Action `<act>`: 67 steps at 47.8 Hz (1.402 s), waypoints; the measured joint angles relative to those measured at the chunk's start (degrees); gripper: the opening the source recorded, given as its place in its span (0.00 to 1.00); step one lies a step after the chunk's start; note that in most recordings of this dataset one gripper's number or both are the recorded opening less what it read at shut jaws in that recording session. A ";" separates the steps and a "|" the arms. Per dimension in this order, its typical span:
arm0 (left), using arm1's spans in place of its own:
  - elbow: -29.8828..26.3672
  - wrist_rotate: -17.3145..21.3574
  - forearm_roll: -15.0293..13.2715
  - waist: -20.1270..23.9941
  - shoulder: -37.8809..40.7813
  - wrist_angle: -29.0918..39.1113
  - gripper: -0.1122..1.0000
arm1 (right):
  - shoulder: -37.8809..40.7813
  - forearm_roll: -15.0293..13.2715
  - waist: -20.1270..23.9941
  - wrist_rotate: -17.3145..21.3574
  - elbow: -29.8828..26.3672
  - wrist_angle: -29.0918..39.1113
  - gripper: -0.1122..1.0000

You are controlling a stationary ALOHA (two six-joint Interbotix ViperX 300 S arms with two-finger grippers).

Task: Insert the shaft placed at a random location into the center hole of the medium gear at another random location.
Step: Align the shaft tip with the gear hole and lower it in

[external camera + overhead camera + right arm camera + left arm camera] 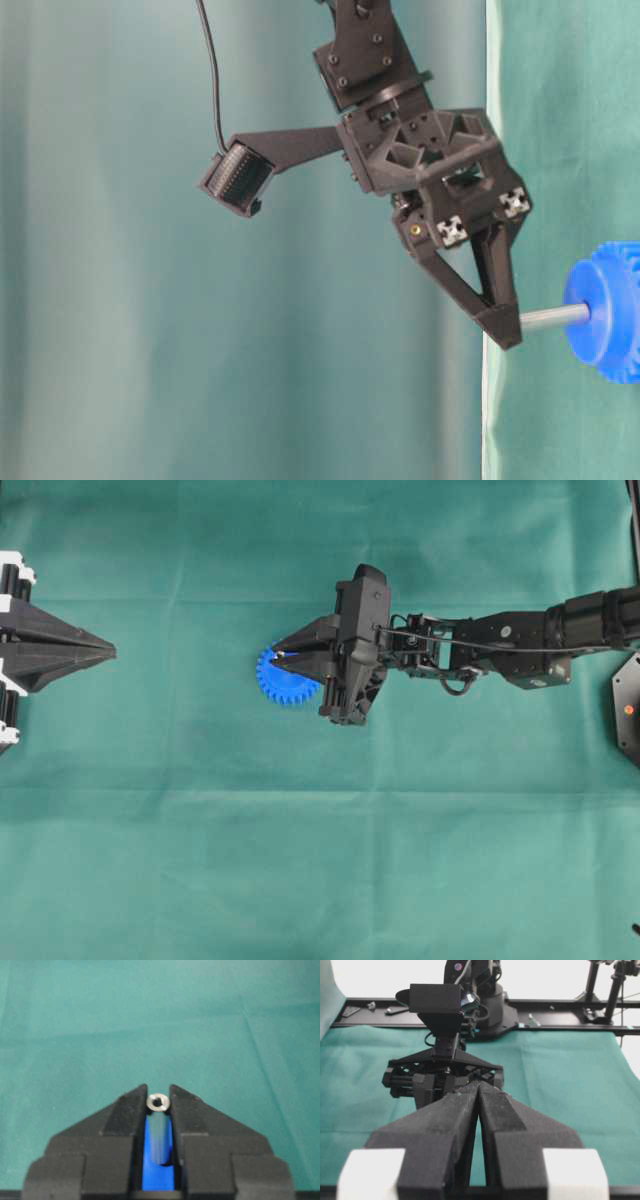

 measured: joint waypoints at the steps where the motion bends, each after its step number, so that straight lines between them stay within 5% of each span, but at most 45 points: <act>1: 0.00 0.00 0.09 0.00 0.00 0.00 0.10 | 0.00 0.00 0.00 0.00 -0.09 0.09 0.22; 67: 0.00 0.00 0.09 0.00 0.09 0.00 0.10 | -1.05 0.09 -0.44 -2.81 0.79 -1.05 0.22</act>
